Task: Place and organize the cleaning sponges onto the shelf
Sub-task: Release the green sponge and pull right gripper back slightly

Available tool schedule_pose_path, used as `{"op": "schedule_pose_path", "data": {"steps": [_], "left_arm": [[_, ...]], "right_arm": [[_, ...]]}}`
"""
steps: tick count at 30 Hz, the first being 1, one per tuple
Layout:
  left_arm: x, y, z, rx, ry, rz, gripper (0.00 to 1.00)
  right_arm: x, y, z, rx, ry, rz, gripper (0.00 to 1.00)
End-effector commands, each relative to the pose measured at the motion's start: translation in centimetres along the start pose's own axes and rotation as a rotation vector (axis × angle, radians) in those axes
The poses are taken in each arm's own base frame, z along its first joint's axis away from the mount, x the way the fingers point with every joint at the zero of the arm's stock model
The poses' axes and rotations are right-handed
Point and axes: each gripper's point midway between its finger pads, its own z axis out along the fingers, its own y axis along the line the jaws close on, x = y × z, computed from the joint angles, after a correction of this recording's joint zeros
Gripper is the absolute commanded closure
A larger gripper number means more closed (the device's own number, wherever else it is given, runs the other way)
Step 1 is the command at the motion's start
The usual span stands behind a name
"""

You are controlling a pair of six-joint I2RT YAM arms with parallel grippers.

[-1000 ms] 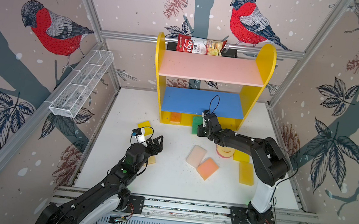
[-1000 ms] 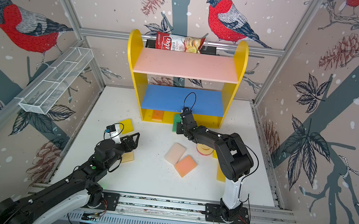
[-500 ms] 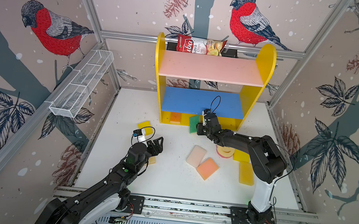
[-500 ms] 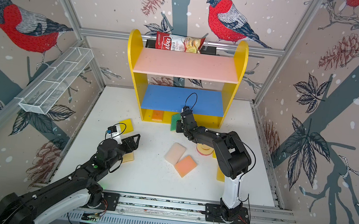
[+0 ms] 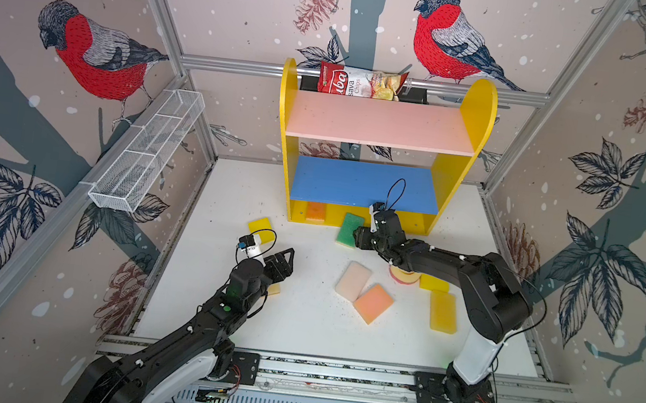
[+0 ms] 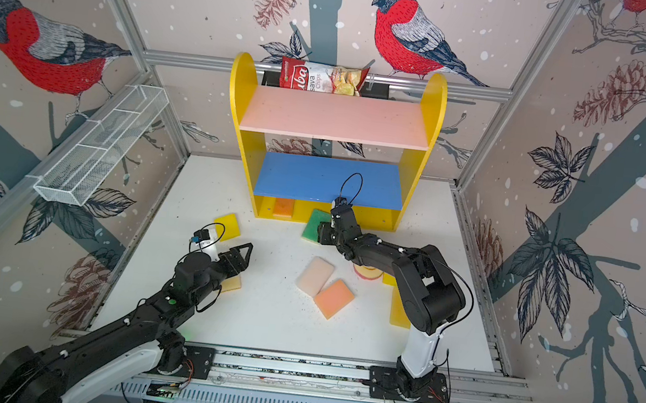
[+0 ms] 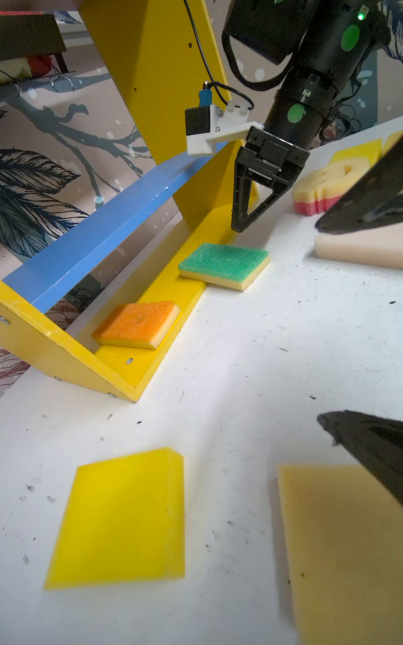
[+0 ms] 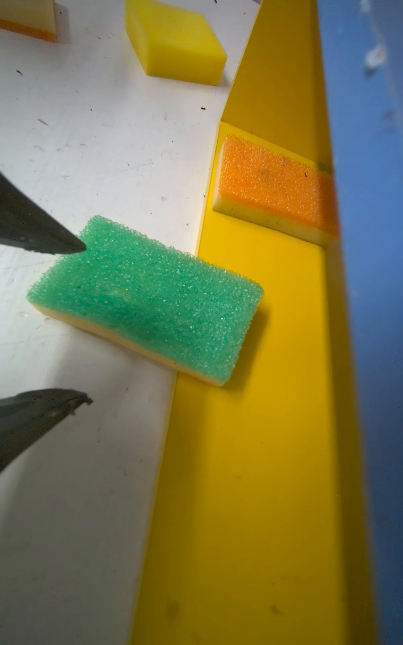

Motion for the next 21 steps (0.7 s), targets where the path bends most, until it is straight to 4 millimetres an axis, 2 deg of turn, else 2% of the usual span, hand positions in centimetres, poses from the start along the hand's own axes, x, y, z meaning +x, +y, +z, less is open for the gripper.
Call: {"op": "schedule_pose_path", "data": {"steps": [1,5,7,8,9,10,12,16,21], "left_arm": [[-0.3,-0.9,-0.2,0.05,-0.015,-0.022,0.21],[-0.3,-0.7,-0.3,0.044,-0.014,-0.033,0.21],[-0.3,-0.6,-0.3,0.04,-0.016,-0.027,0.21],[-0.4,-0.6,-0.2,0.038,-0.02,-0.027,0.21],[-0.3,-0.5,-0.2,0.032,-0.019,-0.03,0.21],[-0.3,-0.5,-0.2,0.034,-0.017,-0.035,0.22],[-0.3,-0.6,-0.1,0.036,-0.013,-0.039,0.23],[-0.3,-0.7,0.3,0.02,-0.002,-0.026,0.23],[-0.4,-1.1,0.8,0.02,0.01,-0.019,0.24]], "right_arm": [[-0.6,0.6,-0.6,-0.042,-0.023,0.027,0.37],[-0.5,1.0,-1.6,-0.077,-0.015,0.061,0.38],[0.2,1.3,-2.1,-0.103,-0.003,0.071,0.43],[0.7,1.4,-2.2,-0.12,0.006,0.077,0.54],[1.4,1.6,-2.4,-0.142,0.021,0.087,0.71],[2.2,1.9,-2.5,-0.164,0.041,0.096,0.83],[3.7,2.3,-2.6,-0.194,0.083,0.097,0.96],[5.7,2.1,-3.0,-0.198,0.104,0.074,1.0],[6.4,2.0,-2.4,-0.208,0.121,0.087,1.0]]}}
